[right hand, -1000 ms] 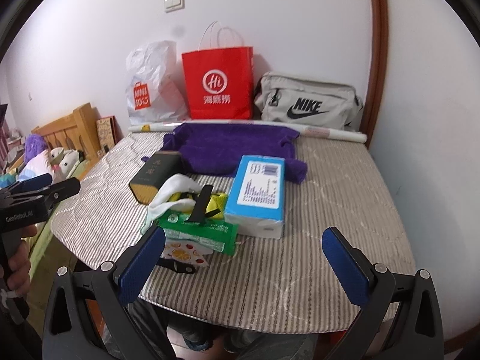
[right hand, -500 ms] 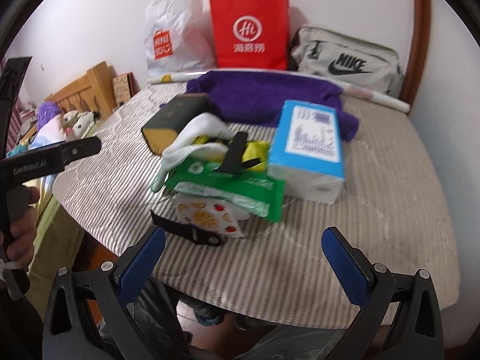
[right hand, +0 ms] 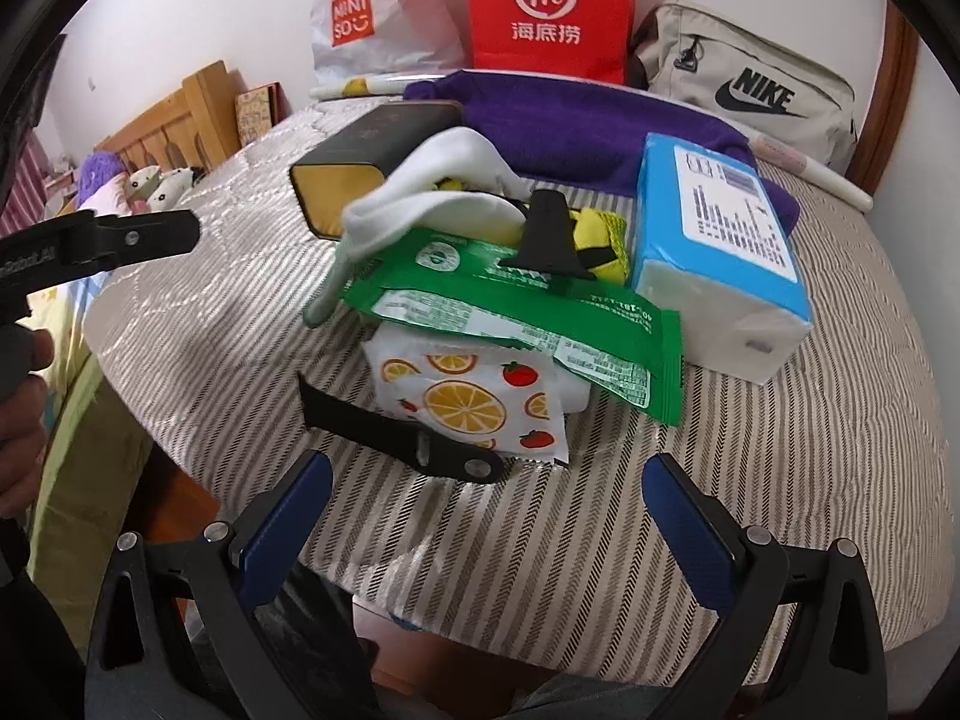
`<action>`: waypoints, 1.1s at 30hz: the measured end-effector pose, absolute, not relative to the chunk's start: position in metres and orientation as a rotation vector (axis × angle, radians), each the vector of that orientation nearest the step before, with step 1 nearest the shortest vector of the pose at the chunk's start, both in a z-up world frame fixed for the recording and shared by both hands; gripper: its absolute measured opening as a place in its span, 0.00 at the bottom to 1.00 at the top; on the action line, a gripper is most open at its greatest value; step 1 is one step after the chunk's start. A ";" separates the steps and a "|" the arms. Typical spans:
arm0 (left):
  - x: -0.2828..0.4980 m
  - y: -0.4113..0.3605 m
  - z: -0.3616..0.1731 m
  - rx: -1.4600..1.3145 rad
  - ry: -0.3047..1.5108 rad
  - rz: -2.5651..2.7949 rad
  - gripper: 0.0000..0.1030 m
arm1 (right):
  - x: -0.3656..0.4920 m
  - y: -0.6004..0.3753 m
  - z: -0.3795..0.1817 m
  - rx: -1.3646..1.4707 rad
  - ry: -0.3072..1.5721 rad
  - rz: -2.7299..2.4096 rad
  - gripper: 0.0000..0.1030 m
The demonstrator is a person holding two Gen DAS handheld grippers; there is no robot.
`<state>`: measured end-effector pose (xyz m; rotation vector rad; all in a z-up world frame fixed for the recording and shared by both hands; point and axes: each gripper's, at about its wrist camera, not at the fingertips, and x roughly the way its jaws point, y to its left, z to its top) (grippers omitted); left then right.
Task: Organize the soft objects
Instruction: 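Lower the right tool onto the orange-print wipe packet and close it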
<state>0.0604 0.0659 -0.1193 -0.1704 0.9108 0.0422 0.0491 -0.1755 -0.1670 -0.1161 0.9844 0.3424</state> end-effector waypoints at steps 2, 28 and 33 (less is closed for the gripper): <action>0.062 0.066 -0.122 -0.175 0.920 0.038 1.00 | 0.053 -0.178 -0.169 -0.087 0.990 0.323 0.99; 0.068 0.066 -0.139 -0.176 0.962 0.023 1.00 | 0.065 -0.188 -0.166 0.030 0.945 0.354 0.71; 0.068 0.064 -0.140 -0.169 0.968 0.028 1.00 | 0.066 -0.188 -0.171 0.048 0.980 0.377 0.68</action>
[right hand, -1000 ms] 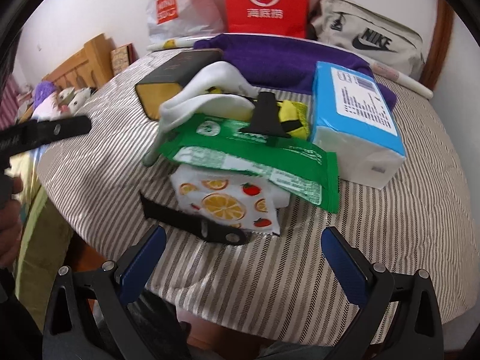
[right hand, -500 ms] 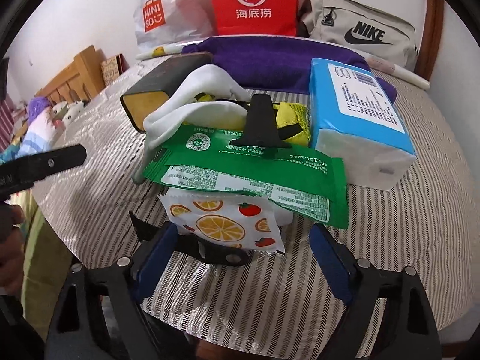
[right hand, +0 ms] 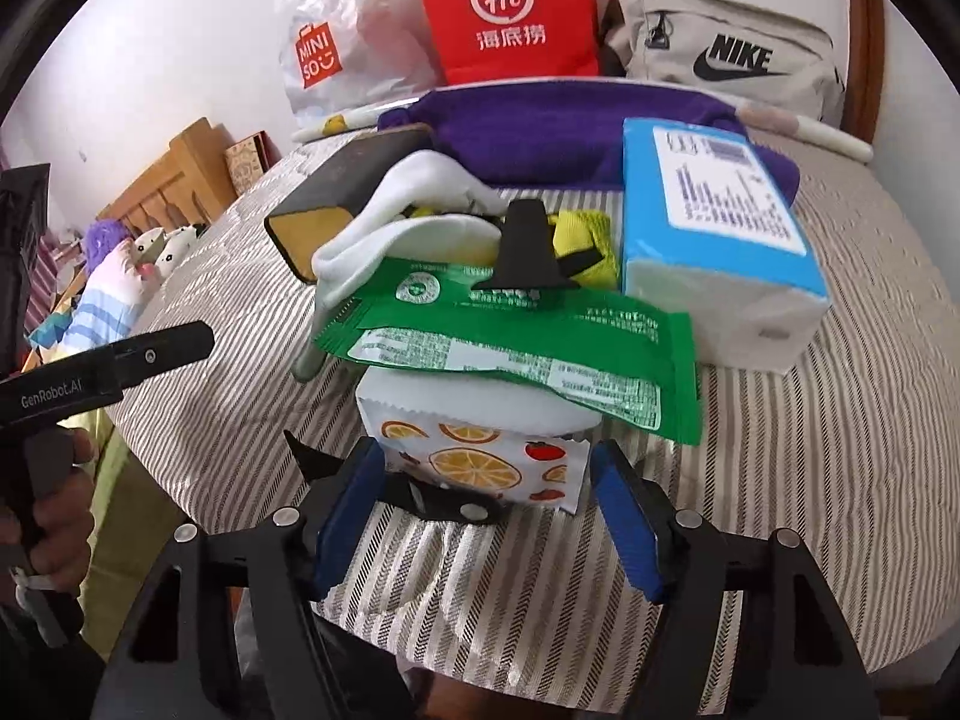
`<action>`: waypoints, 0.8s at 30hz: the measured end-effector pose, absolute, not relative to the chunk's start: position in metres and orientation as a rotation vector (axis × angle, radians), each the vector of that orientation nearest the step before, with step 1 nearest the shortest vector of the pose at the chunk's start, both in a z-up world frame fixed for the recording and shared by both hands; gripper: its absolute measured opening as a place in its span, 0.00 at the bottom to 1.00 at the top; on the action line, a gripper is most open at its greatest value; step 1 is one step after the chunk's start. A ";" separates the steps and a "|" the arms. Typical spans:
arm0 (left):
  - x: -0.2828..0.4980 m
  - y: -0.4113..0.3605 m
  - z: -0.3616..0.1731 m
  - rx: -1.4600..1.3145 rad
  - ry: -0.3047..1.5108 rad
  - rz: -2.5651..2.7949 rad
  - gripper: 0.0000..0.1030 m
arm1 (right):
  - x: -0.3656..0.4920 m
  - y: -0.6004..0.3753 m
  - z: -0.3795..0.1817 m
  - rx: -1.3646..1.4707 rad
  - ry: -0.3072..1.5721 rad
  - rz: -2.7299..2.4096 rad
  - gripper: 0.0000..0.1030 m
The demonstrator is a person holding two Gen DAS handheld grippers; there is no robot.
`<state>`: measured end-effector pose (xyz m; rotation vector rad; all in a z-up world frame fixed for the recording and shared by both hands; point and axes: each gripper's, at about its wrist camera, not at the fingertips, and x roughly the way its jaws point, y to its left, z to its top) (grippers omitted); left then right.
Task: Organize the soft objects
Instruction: 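Lower the right tool onto the orange-print wipe packet and close it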
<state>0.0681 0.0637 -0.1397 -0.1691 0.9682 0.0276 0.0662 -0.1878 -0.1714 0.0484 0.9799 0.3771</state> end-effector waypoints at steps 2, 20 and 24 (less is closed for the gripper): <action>0.068 0.064 -0.140 -0.169 0.967 0.028 1.00 | 0.067 -0.188 -0.172 0.057 0.979 0.381 0.67; 0.068 0.062 -0.139 -0.161 0.965 0.022 1.00 | 0.062 -0.201 -0.157 0.078 0.943 0.393 0.58; 0.069 0.058 -0.137 -0.169 0.950 -0.009 1.00 | 0.059 -0.209 -0.152 0.076 0.940 0.391 0.49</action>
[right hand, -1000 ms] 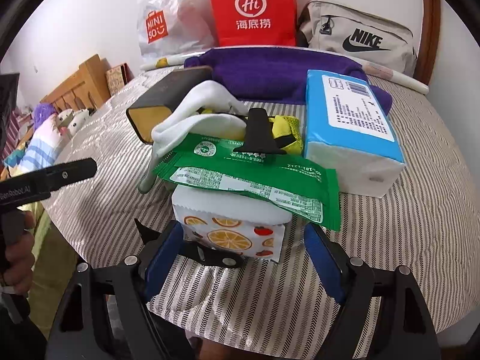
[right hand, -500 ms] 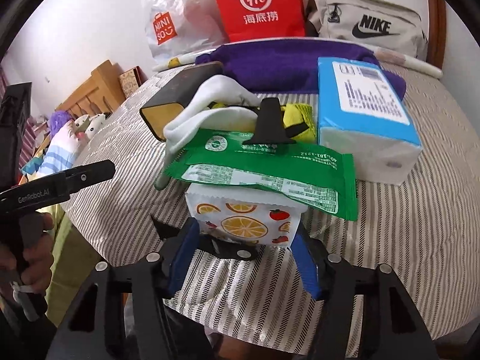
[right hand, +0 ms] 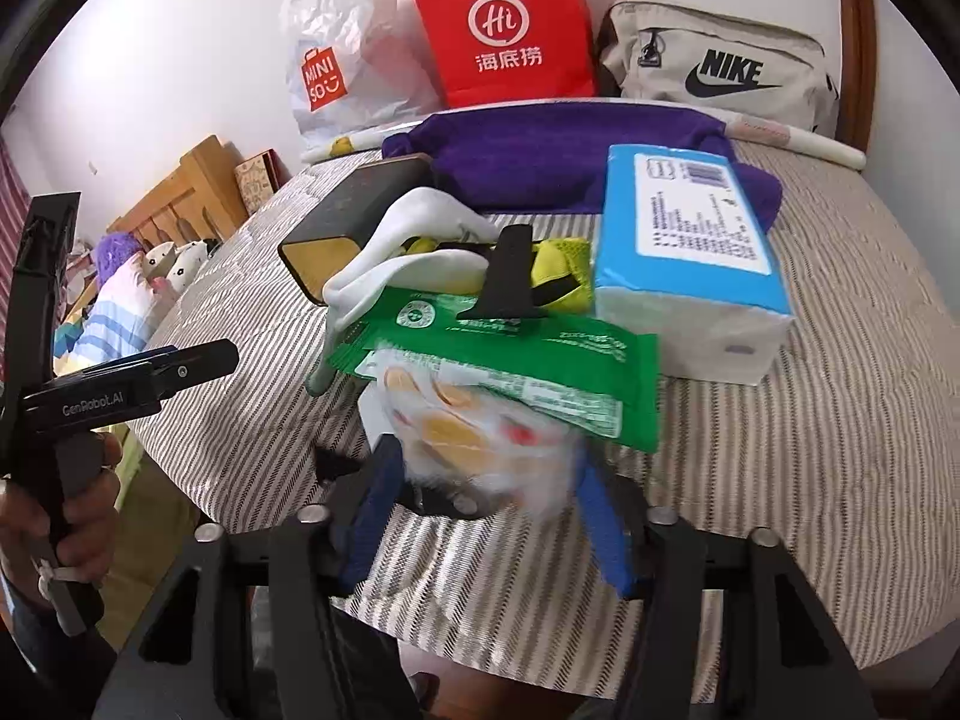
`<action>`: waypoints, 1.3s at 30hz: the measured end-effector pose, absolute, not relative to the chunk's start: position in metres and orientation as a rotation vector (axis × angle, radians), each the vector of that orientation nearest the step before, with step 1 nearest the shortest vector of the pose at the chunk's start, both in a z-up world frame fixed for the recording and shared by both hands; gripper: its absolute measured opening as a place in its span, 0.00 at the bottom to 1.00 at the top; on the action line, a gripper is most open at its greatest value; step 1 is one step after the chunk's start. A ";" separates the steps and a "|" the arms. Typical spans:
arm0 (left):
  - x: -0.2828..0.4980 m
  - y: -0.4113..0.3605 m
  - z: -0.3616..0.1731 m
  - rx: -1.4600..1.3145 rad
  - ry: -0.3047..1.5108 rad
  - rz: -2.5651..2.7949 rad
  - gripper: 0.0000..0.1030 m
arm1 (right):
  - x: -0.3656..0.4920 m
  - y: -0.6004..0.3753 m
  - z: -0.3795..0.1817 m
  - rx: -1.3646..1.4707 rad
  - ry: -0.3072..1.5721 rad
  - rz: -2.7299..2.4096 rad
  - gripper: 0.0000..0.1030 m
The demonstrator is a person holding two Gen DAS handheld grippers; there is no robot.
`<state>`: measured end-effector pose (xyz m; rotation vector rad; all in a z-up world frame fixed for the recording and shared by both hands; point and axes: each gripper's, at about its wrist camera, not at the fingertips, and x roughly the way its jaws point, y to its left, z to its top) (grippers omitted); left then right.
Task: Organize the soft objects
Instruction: 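Lower the right tool onto the orange-print wipe packet and close it, then grasp the white-and-mint glove with the left tool while the right tool holds the packet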
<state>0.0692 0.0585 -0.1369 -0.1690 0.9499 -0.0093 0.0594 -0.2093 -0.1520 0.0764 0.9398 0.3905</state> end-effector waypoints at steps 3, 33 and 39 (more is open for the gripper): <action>0.073 0.052 -0.135 -0.174 0.938 -0.049 1.00 | 0.059 -0.214 -0.151 0.084 0.931 0.395 0.49; 0.077 0.065 -0.141 -0.202 0.943 -0.052 1.00 | 0.050 -0.163 -0.178 0.016 0.949 0.403 0.61; 0.080 0.052 -0.137 -0.198 0.929 -0.106 1.00 | 0.045 -0.176 -0.165 0.051 0.934 0.429 0.61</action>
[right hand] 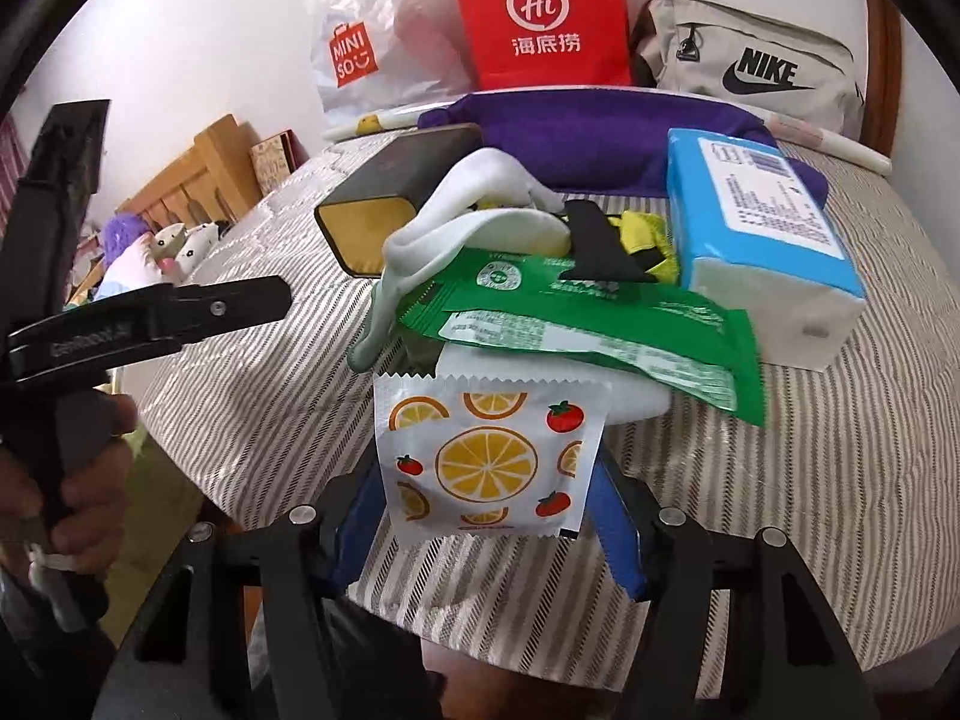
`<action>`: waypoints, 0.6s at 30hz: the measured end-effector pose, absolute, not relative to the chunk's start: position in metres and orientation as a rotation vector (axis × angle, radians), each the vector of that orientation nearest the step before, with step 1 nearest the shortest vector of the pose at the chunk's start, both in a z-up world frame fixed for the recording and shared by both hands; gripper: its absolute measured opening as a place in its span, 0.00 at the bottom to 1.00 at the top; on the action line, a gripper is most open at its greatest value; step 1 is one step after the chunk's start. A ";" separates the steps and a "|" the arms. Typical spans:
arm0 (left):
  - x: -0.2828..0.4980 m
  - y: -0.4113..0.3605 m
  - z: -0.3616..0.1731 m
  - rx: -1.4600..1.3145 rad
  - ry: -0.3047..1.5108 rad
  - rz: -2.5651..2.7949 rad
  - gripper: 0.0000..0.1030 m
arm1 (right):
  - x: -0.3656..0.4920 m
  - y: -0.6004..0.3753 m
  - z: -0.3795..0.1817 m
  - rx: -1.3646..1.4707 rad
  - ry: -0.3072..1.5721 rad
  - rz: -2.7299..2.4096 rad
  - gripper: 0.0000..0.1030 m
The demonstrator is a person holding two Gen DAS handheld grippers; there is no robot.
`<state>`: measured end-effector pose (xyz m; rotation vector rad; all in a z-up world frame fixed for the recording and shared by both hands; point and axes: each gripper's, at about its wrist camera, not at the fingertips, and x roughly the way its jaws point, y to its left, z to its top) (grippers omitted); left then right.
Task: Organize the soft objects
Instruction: 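Grasp the white-and-mint glove with the left tool while the right tool holds the packet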
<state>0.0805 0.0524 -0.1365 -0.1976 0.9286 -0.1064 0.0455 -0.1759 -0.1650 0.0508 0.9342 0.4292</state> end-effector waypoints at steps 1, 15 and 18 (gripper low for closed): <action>0.082 0.048 -0.136 -0.194 0.927 -0.122 1.00 | 0.044 -0.178 -0.163 0.049 0.931 0.435 0.61; 0.115 0.006 -0.130 -0.210 0.884 -0.292 0.91 | 0.047 -0.243 -0.147 0.074 0.885 0.328 0.61; 0.122 0.003 -0.136 -0.227 0.886 -0.316 0.85 | 0.055 -0.257 -0.153 0.077 0.902 0.284 0.61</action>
